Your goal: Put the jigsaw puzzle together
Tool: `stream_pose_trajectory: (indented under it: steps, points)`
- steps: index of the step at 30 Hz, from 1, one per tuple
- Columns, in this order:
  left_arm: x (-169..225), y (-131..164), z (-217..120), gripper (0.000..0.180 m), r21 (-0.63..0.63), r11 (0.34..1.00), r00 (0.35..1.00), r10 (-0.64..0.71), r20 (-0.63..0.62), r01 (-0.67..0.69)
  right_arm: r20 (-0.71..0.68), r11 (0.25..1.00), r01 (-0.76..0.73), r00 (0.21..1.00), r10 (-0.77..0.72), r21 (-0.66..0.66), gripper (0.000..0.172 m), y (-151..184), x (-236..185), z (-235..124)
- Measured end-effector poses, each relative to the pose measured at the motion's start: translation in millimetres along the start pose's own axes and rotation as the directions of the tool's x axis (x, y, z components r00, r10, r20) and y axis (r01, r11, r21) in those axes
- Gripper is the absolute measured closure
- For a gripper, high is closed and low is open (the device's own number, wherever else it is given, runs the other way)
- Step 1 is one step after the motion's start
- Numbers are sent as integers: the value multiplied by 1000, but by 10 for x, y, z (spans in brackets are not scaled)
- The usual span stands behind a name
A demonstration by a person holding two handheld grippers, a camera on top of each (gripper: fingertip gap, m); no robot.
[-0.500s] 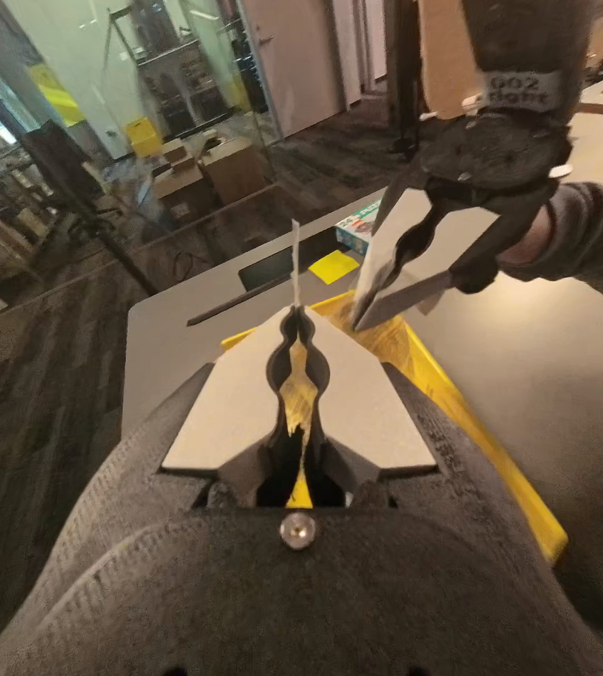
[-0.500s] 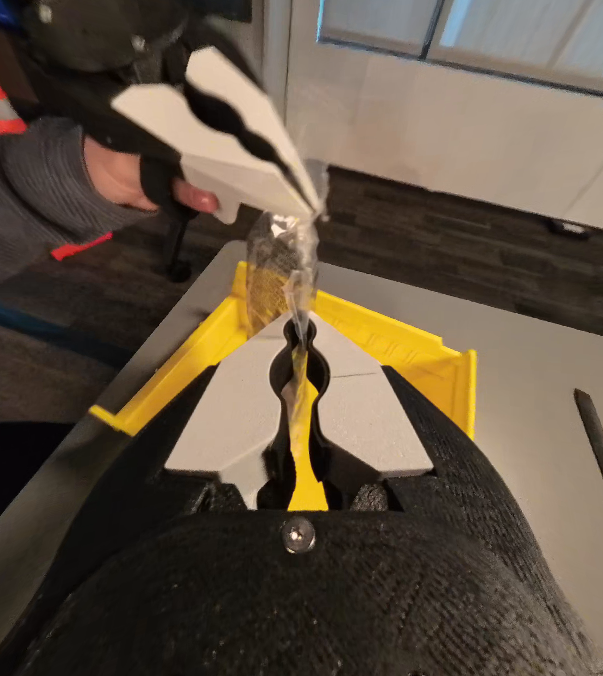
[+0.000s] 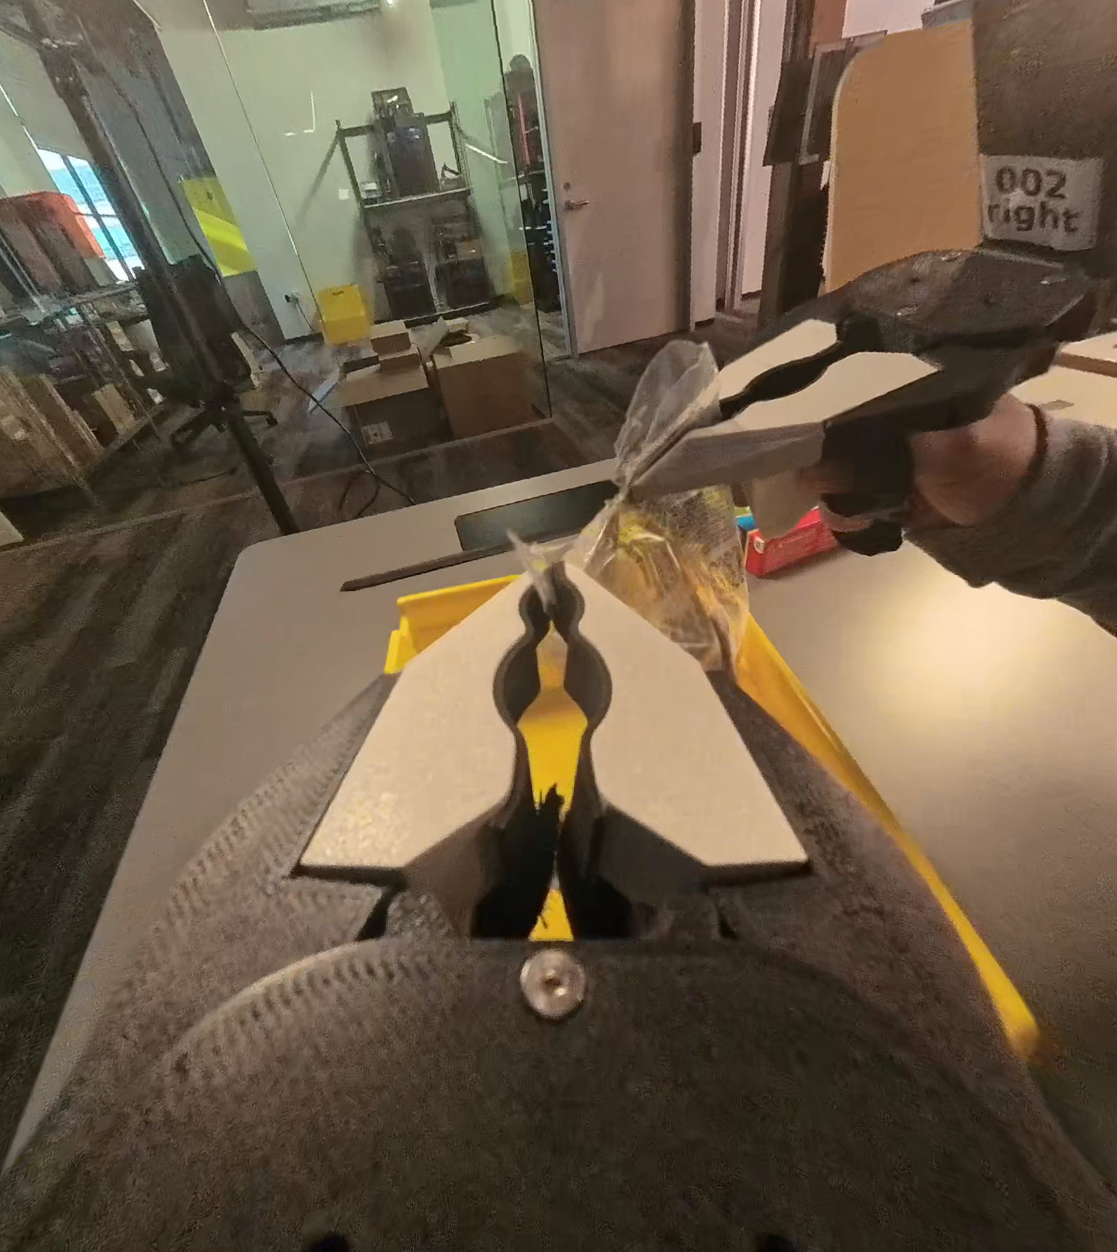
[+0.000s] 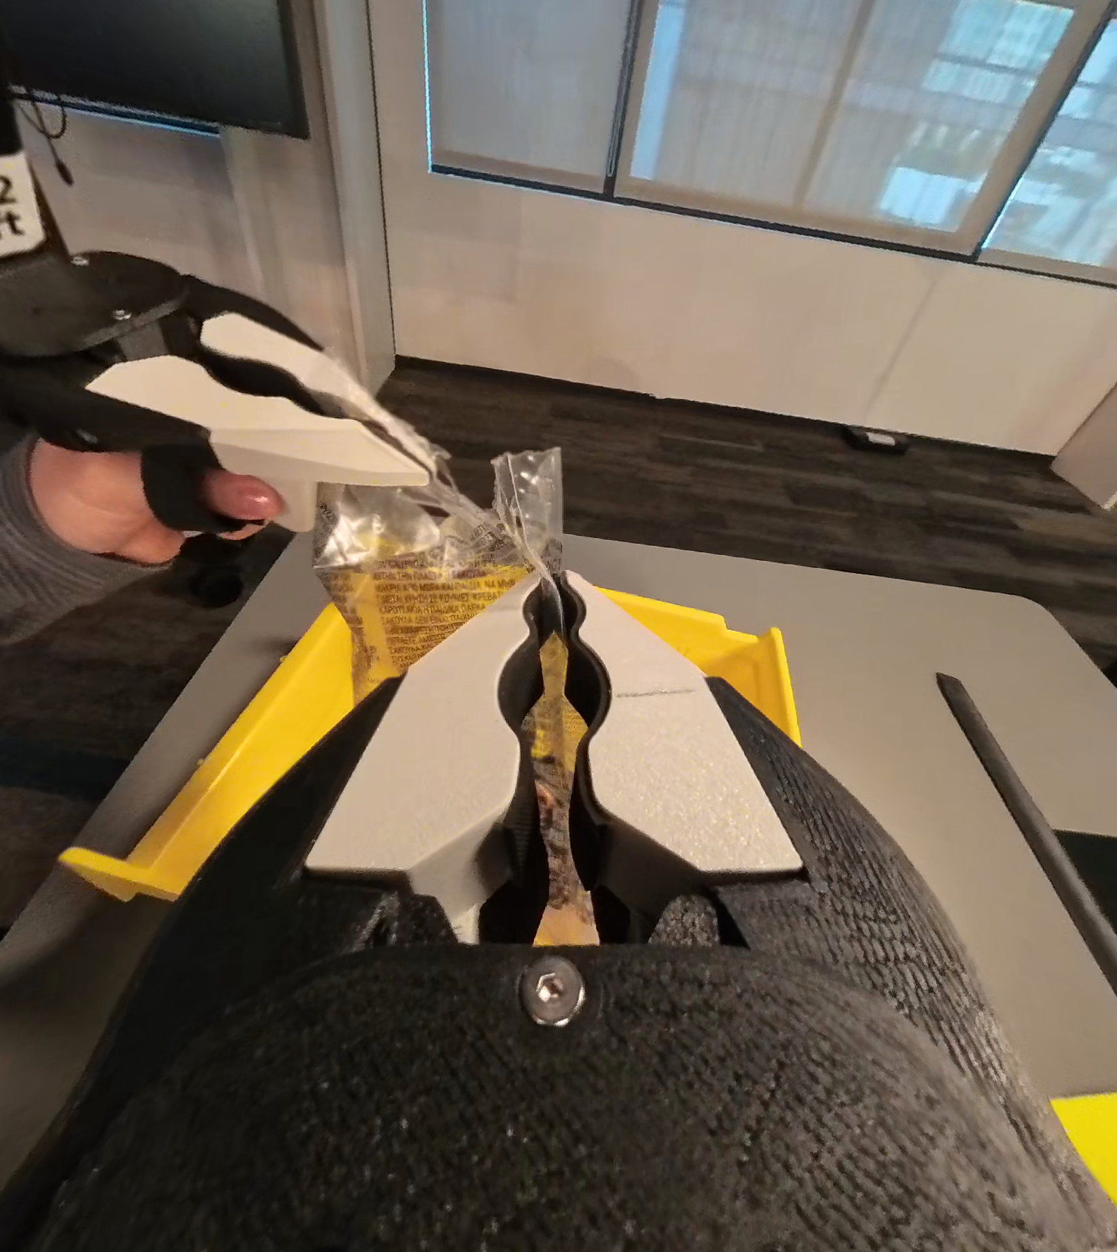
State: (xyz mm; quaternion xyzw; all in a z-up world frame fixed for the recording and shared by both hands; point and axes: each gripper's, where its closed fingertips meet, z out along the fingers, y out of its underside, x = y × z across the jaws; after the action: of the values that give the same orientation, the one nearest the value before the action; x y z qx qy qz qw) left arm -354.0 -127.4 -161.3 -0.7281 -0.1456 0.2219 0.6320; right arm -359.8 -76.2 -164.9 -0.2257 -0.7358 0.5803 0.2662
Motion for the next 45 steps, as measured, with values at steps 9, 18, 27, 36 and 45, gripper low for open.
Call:
stream_pose_trajectory:
  steps: [9,18,27,36,45]
  points:
    - [145,152,-128,180,-19,1000,1000,2,-1,-2,-38,1000,2,999,0,28,172,105,10,-49]
    - [152,288,-271,180,-55,998,1000,-8,6,9,2,1000,-18,1000,18,10,172,200,-33,-23]
    - [165,94,-439,180,52,985,980,-159,-117,166,213,996,2,977,-21,92,172,82,-265,-100]
    - [-251,-911,-448,125,106,975,978,-188,-87,197,273,967,153,940,-205,202,172,-144,-353,-109]
    - [178,-371,43,123,-429,903,942,-150,-299,8,338,980,166,921,-193,109,172,-43,-401,-43]
